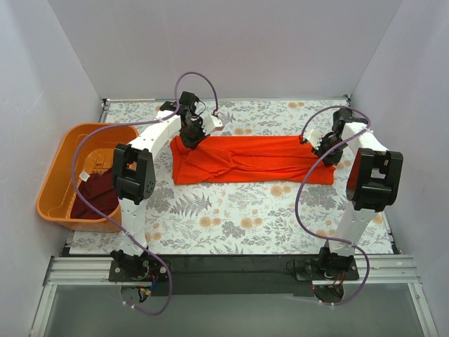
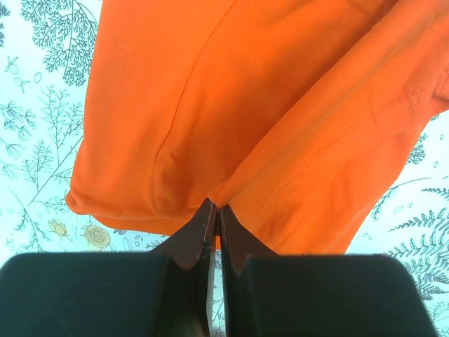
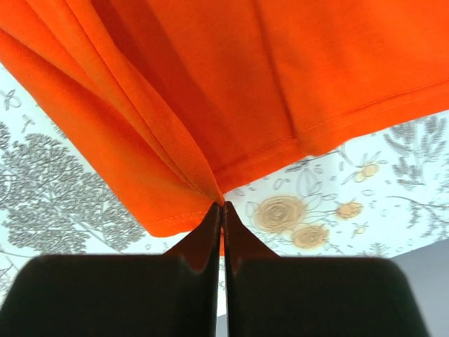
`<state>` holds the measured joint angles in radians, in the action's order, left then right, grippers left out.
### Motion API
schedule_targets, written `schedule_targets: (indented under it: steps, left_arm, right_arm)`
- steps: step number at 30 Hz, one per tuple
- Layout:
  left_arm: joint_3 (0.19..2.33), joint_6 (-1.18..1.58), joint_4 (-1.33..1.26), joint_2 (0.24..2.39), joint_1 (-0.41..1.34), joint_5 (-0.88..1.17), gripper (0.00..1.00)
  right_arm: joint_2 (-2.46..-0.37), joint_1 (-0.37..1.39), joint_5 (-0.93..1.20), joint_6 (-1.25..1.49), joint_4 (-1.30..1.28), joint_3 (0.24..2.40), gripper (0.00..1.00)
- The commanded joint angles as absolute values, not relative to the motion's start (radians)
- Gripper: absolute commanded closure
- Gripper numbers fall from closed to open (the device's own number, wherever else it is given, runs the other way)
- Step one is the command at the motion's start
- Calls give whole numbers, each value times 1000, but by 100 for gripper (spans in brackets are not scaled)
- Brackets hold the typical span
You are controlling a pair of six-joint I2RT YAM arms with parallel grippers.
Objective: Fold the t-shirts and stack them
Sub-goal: Fold the tshirt
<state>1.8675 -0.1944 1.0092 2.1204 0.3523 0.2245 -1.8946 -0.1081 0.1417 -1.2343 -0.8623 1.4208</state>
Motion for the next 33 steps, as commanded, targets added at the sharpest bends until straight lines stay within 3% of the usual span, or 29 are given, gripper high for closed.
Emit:
schedule_targets:
  steps: [1, 10, 12, 14, 15, 18, 20, 24, 33]
  left_arm:
    - [1911, -204, 980, 2126, 348, 218, 100]
    - [1927, -207, 953, 2174, 334, 199, 100]
    - [1924, -175, 943, 2175, 330, 192, 93]
    - [1927, -140, 942, 2163, 310, 210, 83]
    - [1927, -94, 951, 2139, 287, 241, 75]
    - [1896, -14, 969, 2058, 241, 322, 64]
    - [1821, 83, 980, 2002, 201, 357, 56]
    - [1635, 195, 974, 1873, 178, 408, 51]
    - [1355, 313, 839, 1755, 173, 399, 47]
  right_arm:
    - [-1934, -100, 149, -1232, -877, 1499, 99]
    - [-2003, -81, 134, -1207, -874, 1552, 99]
    - [-2016, -81, 123, -1187, -874, 1571, 76]
    - [-2019, -87, 121, -1137, -876, 1611, 62]
    - [-2016, -106, 130, -1120, -887, 1626, 59]
    - [-1990, -152, 210, -1045, -929, 1696, 46]
    - [-1980, -201, 271, -982, -1003, 1718, 45]
    - [-1973, -270, 336, -894, -1060, 1665, 46]
    - [-2032, -314, 397, -802, -1051, 1586, 46]
